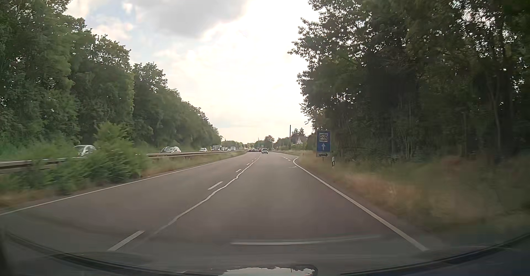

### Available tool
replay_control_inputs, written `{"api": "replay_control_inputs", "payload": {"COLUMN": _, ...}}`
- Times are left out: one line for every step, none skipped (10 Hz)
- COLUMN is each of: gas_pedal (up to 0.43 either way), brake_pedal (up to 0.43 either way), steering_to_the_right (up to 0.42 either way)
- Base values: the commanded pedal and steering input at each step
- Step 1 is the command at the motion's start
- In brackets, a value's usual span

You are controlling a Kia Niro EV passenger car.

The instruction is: Follow the waypoints while adhering to traffic rules and regulations

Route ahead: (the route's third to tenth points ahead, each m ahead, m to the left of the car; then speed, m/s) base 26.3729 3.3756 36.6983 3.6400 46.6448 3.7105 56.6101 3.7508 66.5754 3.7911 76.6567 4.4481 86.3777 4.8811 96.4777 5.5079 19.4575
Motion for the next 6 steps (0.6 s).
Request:
{"api": "replay_control_inputs", "payload": {"gas_pedal": 0.118, "brake_pedal": 0.000, "steering_to_the_right": 0.001}}
{"api": "replay_control_inputs", "payload": {"gas_pedal": 0.118, "brake_pedal": 0.000, "steering_to_the_right": 0.001}}
{"api": "replay_control_inputs", "payload": {"gas_pedal": 0.110, "brake_pedal": 0.000, "steering_to_the_right": 0.002}}
{"api": "replay_control_inputs", "payload": {"gas_pedal": 0.098, "brake_pedal": 0.000, "steering_to_the_right": 0.003}}
{"api": "replay_control_inputs", "payload": {"gas_pedal": 0.087, "brake_pedal": 0.000, "steering_to_the_right": 0.004}}
{"api": "replay_control_inputs", "payload": {"gas_pedal": 0.079, "brake_pedal": 0.000, "steering_to_the_right": 0.005}}
